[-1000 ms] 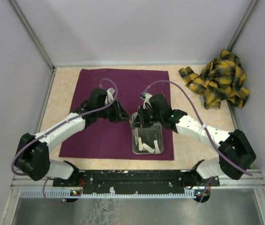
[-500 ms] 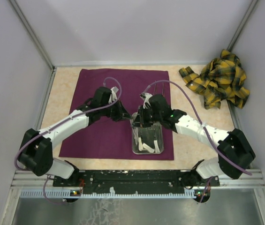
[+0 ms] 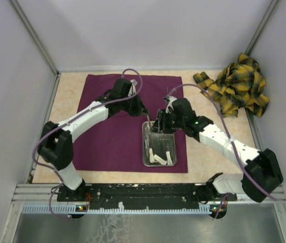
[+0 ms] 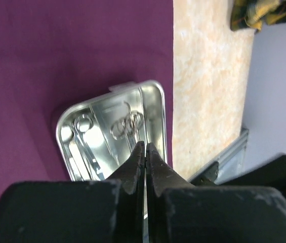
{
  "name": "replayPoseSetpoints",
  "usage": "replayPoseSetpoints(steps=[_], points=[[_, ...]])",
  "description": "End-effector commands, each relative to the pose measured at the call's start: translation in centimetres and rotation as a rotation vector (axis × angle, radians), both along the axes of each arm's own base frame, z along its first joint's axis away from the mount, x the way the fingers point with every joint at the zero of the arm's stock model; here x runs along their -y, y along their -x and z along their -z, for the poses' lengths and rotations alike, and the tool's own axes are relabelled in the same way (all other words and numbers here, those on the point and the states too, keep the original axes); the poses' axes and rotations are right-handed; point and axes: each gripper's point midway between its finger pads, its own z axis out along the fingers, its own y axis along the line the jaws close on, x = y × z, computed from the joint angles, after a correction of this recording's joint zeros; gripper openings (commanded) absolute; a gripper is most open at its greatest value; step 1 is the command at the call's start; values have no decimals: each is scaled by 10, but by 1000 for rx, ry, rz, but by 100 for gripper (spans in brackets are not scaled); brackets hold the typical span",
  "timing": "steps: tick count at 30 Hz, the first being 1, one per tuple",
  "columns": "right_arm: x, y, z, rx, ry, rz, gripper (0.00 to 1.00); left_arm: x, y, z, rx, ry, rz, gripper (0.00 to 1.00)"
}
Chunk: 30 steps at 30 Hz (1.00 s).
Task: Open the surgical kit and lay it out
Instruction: Pick up the medical item from the container.
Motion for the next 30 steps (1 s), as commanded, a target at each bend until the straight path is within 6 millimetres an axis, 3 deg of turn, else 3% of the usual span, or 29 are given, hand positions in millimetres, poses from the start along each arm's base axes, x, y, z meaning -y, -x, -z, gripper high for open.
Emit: replayPoseSetpoints(steps=[1,7,9,11,12,15,18,23,30], points=[[39,-13,-54,116,-32,100,42,10,-35,2,57,-104,19,0],[89,-15,-61,150,84,246,44,33,-90,17,79,-229,67,0],[98,-14,-59,146,103,265,44,43,-114,7,124,-255,79,0],[104,-14,-55,135,111,276,44,45,-129,17,130,-300,94,0],[107,-14,-53,128,112,280,44,43,-134,32,109,-331,103,0],[114,-18,-49,120,119,295,44,40,-152,42,110,-331,87,0],[120,-27,-50,140,158,314,44,34,-157,52,99,-325,74,0],[121,-49,-49,187,209,337,41,26,-151,42,102,-332,48,0],[85,-82,-44,274,300,329,37,2,-160,34,97,-347,-19,0]])
